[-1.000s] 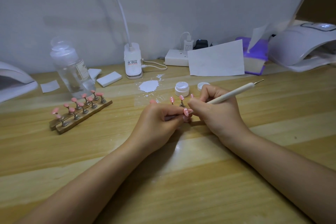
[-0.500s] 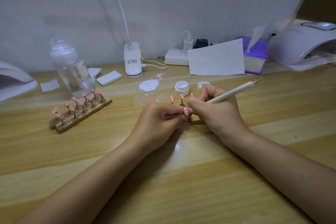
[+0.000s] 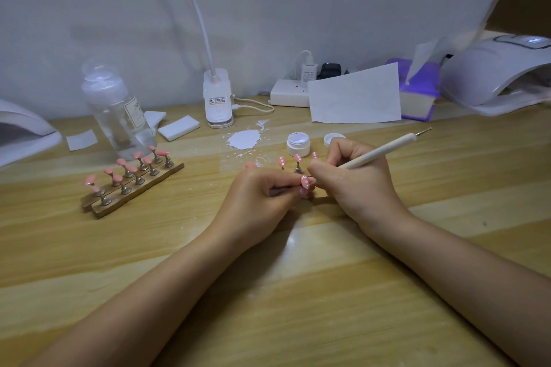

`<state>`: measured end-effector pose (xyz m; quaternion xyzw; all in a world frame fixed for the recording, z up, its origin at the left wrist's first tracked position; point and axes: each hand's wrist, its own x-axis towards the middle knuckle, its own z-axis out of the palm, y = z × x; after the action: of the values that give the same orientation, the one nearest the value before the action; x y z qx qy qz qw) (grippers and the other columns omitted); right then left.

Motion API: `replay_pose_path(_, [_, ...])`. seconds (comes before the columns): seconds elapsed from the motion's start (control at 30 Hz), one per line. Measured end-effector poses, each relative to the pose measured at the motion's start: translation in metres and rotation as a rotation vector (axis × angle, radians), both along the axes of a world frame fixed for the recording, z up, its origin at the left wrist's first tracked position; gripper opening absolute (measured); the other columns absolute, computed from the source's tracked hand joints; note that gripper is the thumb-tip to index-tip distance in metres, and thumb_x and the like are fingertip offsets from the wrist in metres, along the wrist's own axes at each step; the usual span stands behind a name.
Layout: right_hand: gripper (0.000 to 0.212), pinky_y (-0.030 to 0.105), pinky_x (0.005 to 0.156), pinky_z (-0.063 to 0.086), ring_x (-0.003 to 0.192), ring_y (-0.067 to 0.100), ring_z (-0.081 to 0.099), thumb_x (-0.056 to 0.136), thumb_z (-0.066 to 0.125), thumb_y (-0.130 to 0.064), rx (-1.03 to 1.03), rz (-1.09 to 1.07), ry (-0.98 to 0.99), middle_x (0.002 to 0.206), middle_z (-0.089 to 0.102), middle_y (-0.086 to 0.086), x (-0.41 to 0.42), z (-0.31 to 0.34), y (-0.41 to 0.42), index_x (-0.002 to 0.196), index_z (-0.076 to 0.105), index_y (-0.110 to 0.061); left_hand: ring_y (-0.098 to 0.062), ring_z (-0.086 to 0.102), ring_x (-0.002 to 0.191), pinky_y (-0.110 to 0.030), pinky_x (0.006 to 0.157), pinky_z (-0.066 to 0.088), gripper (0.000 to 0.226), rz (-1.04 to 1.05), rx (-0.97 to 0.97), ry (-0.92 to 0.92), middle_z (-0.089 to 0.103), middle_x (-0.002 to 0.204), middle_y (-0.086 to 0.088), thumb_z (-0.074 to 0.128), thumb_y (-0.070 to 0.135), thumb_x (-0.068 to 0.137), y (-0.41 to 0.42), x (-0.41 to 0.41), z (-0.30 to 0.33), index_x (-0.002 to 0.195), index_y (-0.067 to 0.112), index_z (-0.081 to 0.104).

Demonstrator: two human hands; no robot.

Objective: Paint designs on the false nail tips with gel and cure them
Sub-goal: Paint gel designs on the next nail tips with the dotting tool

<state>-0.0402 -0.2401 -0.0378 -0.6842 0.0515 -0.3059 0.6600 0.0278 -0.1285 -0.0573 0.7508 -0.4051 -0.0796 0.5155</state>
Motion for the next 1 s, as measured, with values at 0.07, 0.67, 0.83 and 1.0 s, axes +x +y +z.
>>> replay_pose_path(0.07, [0.044,0.006,0.036,0.034,0.028,-0.001,0.043,0.076,0.052,0.019,0.01,0.002,0.004,0.027,0.038,-0.01,0.0,-0.001,-0.001,0.051,0.033,-0.012,0.01,0.052,0.065,-0.027,0.077,0.05,0.019,0.0,0.003,-0.006,0.068,0.088,0.021,0.064,0.006,0.083,0.0,0.0,0.0,0.095,0.018,0.072])
replay_pose_path(0.67, [0.026,0.027,0.057,0.053,0.037,0.002,0.046,0.08,0.064,-0.002,0.108,-0.031,0.006,0.038,0.047,-0.007,0.001,-0.005,-0.01,0.071,0.043,-0.016,-0.006,0.067,0.082,-0.031,0.08,0.054,0.012,0.034,-0.001,0.068,0.073,0.081,0.007,0.065,0.009,0.082,0.0,0.0,0.0,0.088,0.012,0.074])
replay_pose_path(0.83, [0.034,0.015,0.049,0.043,0.043,0.002,0.049,0.07,0.06,0.013,0.077,0.039,0.028,0.046,0.048,-0.003,-0.001,-0.005,-0.01,0.056,0.04,-0.009,0.007,0.057,0.071,-0.025,0.072,0.052,0.013,0.032,-0.02,0.043,0.073,0.082,0.004,0.066,0.01,0.081,0.0,0.001,0.001,0.092,0.012,0.074])
replay_pose_path(1.0, [0.041,0.029,0.062,0.041,0.051,0.01,0.045,0.075,0.064,0.006,0.098,-0.015,0.032,0.049,0.042,0.001,0.002,-0.008,-0.01,0.051,0.036,-0.012,0.003,0.06,0.072,-0.028,0.073,0.054,0.015,0.026,-0.021,0.06,0.072,0.081,0.008,0.066,0.008,0.081,0.0,0.001,0.0,0.092,0.013,0.074])
